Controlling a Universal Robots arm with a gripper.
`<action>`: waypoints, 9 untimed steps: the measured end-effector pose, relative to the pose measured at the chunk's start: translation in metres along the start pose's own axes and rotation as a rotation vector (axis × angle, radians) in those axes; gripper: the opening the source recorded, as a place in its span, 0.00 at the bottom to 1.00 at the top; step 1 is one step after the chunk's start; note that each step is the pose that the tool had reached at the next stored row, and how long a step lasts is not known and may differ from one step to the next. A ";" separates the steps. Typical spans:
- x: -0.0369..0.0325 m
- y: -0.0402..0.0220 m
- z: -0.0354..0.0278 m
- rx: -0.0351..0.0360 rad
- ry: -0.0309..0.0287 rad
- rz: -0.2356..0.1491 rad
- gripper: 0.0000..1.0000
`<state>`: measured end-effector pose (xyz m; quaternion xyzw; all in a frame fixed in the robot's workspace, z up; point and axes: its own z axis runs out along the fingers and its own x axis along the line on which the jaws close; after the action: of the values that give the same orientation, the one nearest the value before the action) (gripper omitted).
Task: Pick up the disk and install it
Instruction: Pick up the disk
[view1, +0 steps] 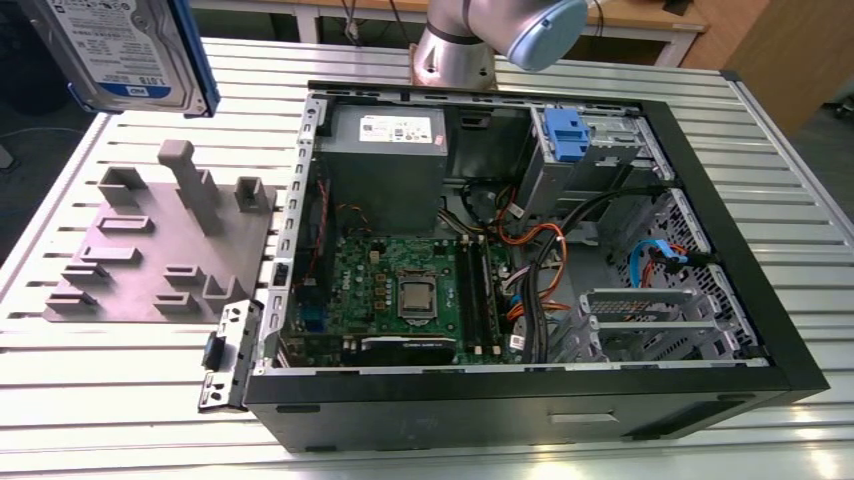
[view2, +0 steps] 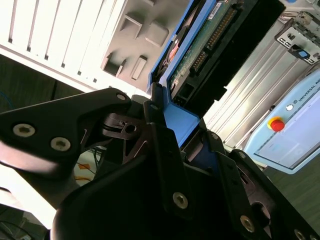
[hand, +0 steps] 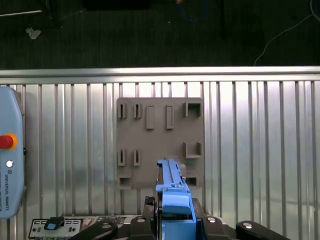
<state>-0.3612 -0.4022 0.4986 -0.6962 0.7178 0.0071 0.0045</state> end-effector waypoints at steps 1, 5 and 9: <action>0.0000 -0.0006 0.0000 0.0000 -0.0001 0.000 0.37; -0.0001 -0.0033 0.0000 0.0001 0.0000 0.000 0.37; -0.0001 -0.0045 0.0000 0.0000 0.0000 0.000 0.37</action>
<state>-0.3567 -0.4022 0.4985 -0.6962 0.7178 0.0071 0.0045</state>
